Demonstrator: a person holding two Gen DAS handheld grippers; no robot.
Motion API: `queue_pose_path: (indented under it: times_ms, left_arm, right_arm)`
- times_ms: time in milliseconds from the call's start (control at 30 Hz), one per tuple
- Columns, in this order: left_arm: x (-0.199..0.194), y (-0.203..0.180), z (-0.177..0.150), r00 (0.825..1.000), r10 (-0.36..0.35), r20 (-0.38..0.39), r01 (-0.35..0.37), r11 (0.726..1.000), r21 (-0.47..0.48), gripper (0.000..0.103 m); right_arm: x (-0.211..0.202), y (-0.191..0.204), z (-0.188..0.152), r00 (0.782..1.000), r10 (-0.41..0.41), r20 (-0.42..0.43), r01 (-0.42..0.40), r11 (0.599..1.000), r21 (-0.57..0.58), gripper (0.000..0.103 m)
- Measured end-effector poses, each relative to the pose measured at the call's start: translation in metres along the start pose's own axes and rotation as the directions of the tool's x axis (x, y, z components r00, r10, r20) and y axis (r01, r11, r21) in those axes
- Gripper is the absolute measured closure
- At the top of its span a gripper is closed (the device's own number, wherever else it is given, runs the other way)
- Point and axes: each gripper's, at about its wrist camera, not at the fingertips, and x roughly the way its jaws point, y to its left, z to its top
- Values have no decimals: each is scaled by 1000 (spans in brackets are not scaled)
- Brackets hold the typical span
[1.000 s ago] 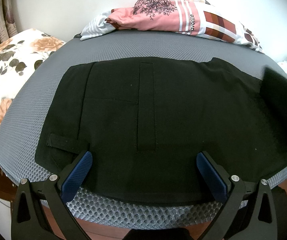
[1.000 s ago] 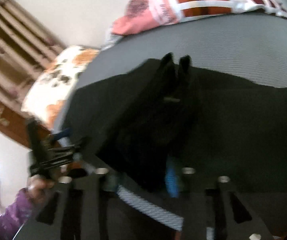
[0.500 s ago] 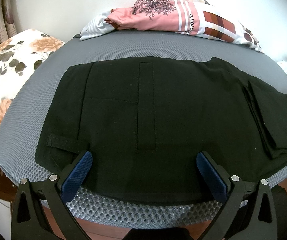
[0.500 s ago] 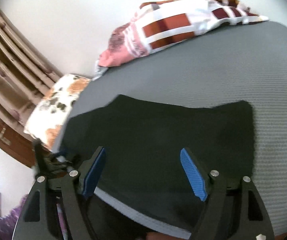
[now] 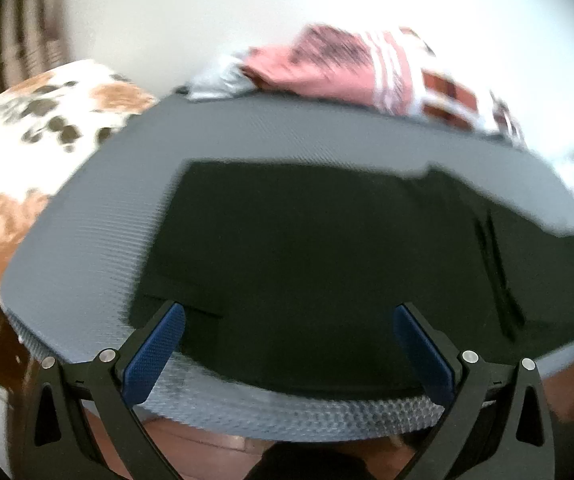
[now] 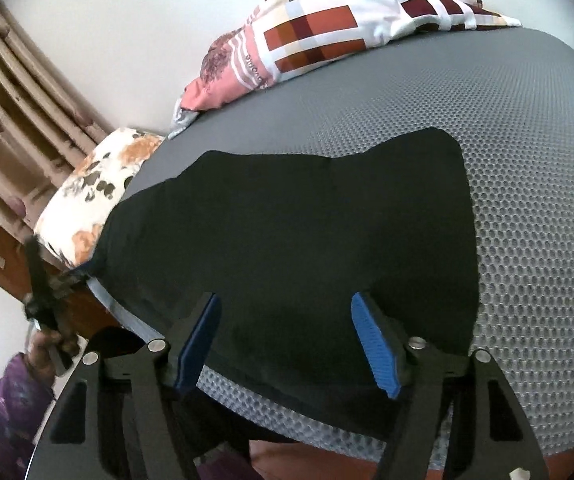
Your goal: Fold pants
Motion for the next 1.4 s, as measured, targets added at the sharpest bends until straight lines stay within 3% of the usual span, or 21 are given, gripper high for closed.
queue_pose_path:
  times_ms: [67,233,300,433,533,567,700,767,800,833,867,1067,1233,1333,1400]
  left_arm:
    - [-10,23,10,1000,-2,12,3,998,-65,0]
    - [-4,75,22,998,-3,-61,-5,992,-129,0]
    - [4,91,24,995,-54,-82,41,989,-145,0]
    - [31,120,28,959,-240,-149,202,951,-235,1]
    - [50,127,34,955,-237,-177,194,953,-233,1]
    - [56,128,36,946,-263,-188,215,946,-241,1]
    - [79,118,38,881,-389,-270,326,912,-251,1]
    - [83,102,39,891,-352,-288,310,933,-181,3]
    - [84,96,40,894,-340,-292,307,939,-156,9]
    - [84,90,42,902,-319,-292,293,947,-129,28]
    - [85,86,44,913,-278,-300,257,960,-106,59]
    - [78,93,46,915,-299,-271,260,950,-171,78]
    - [32,70,62,928,-330,-171,303,939,-163,83]
    - [-2,47,71,915,-389,-106,372,916,-151,84]
    - [-25,15,74,895,-441,-72,432,895,-114,84]
  right_arm:
    - [-2,0,1,1000,-9,-13,9,1000,-8,41]
    - [-15,3,5,1000,4,-1,-4,1000,30,38]
    - [-22,13,8,999,33,26,-33,999,31,36]
    - [-16,36,12,998,63,17,-63,998,18,30]
    - [-3,46,11,996,89,-10,-89,996,27,30]
    - [0,48,11,995,93,-19,-92,995,30,30]
    - [12,55,8,994,100,-52,-97,994,42,30]
    - [15,55,8,993,104,-59,-100,993,55,29]
    - [16,54,8,992,113,-61,-109,992,70,28]
    - [18,53,10,990,124,-62,-119,989,85,27]
    - [19,53,10,989,132,-61,-125,987,98,26]
    - [23,65,18,980,192,-43,-185,974,131,25]
    - [35,80,29,966,256,-48,-248,961,122,24]
    - [45,87,38,935,351,-40,-341,926,161,22]
    - [56,89,45,887,462,-17,-445,864,235,20]
